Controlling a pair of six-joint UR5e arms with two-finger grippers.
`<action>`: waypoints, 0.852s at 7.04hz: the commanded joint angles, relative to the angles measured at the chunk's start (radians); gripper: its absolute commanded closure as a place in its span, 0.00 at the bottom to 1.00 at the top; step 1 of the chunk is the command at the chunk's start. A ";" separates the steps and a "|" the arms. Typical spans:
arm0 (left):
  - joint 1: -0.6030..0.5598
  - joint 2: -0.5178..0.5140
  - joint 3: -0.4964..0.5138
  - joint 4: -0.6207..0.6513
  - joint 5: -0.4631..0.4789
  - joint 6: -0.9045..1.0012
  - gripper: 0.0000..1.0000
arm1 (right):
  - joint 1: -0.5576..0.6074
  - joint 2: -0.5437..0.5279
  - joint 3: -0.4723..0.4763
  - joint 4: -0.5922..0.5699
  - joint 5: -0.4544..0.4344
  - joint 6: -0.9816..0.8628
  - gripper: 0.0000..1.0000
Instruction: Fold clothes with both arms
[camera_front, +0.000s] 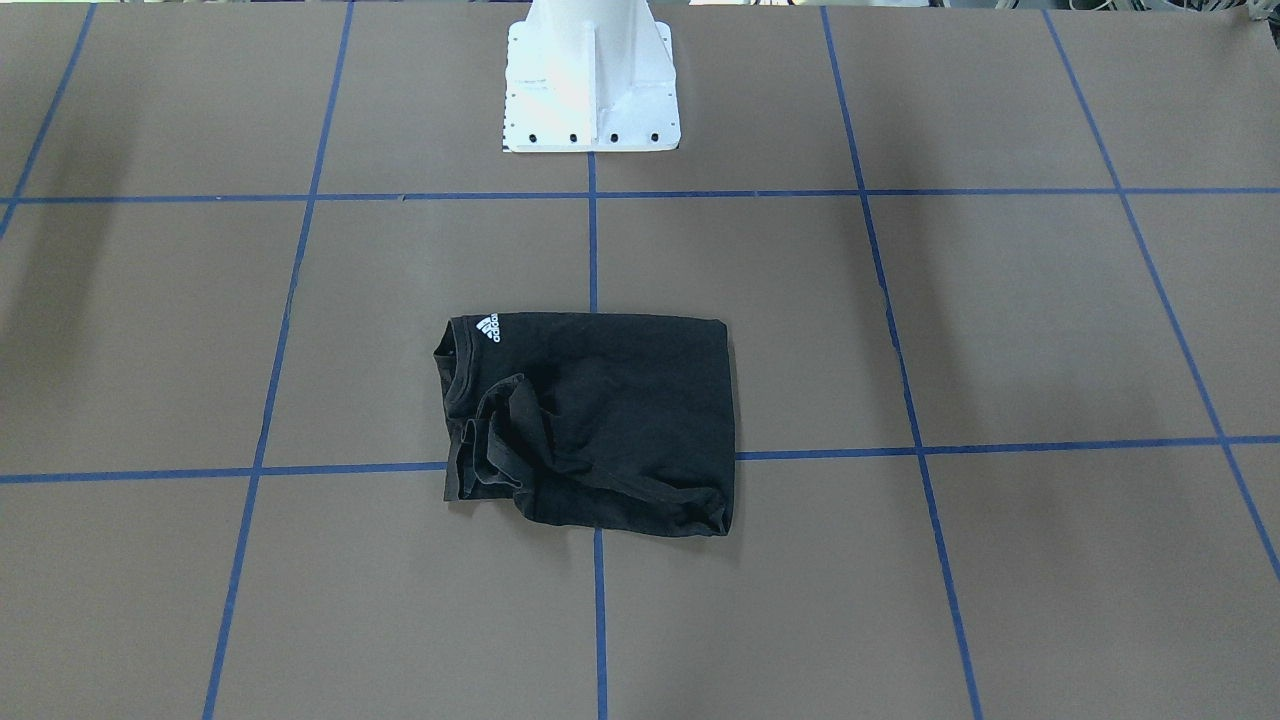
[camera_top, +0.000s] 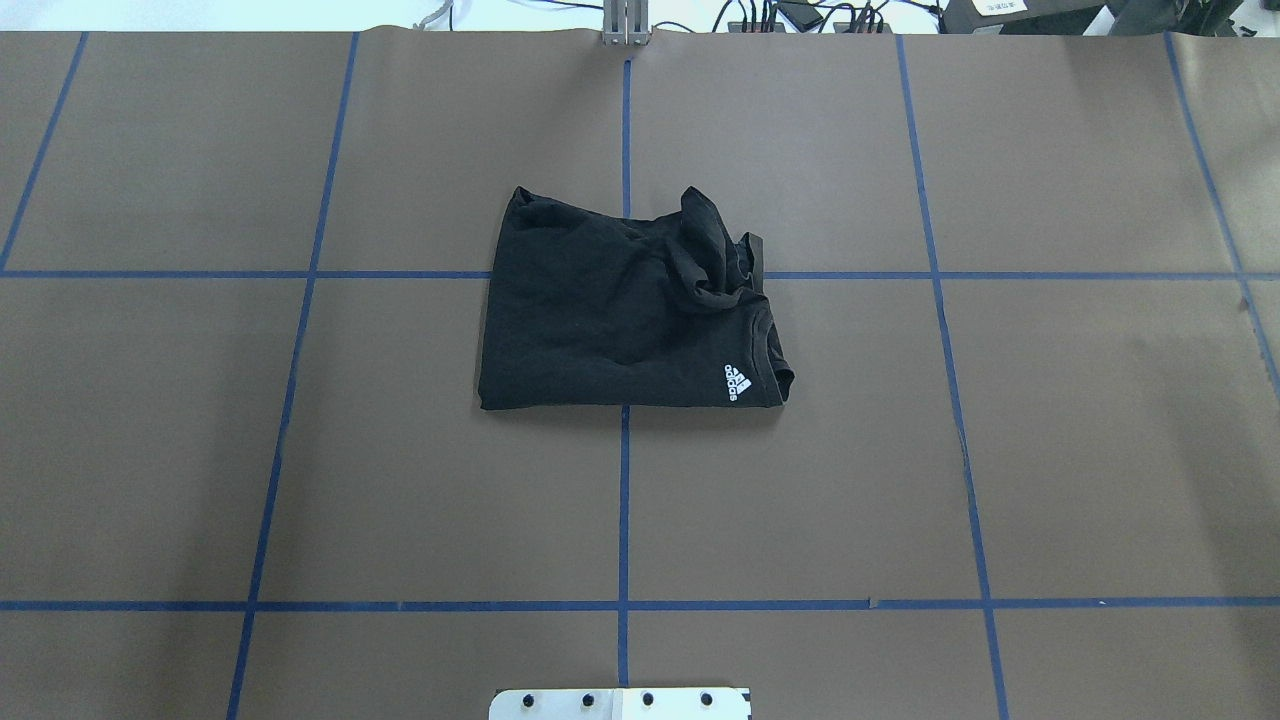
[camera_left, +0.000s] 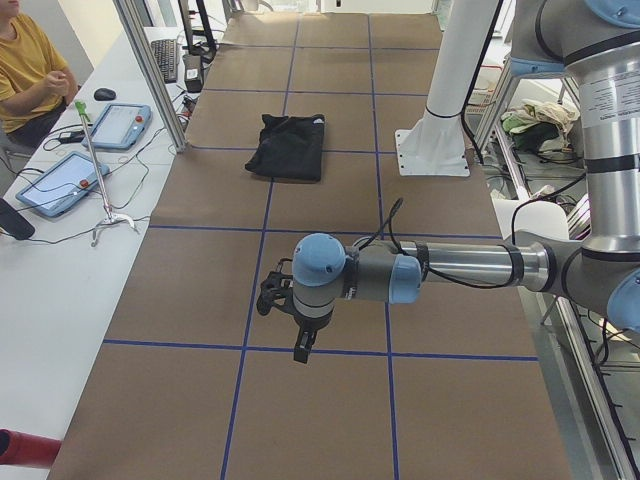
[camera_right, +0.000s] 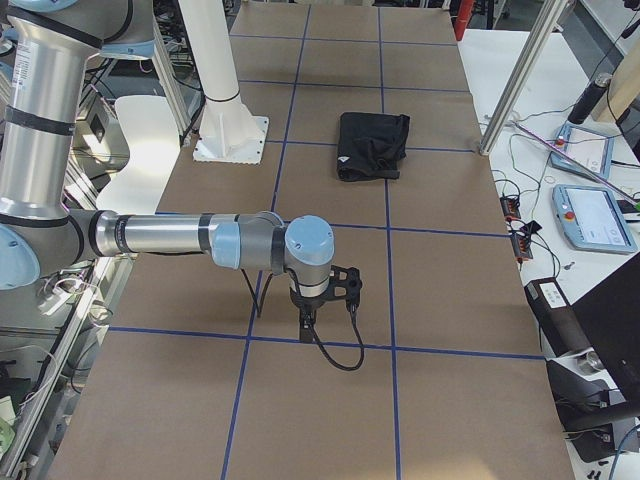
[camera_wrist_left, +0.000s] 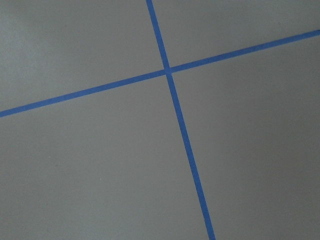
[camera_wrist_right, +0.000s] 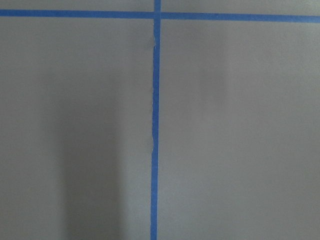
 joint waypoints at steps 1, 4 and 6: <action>-0.001 0.055 0.002 0.004 -0.002 -0.001 0.00 | -0.001 -0.006 -0.005 0.003 -0.001 0.000 0.00; -0.001 0.047 -0.006 -0.008 -0.006 0.006 0.00 | -0.001 -0.008 -0.007 0.005 -0.002 -0.001 0.00; -0.001 0.047 -0.006 -0.010 -0.008 0.006 0.00 | -0.001 -0.006 -0.007 0.005 -0.002 -0.001 0.00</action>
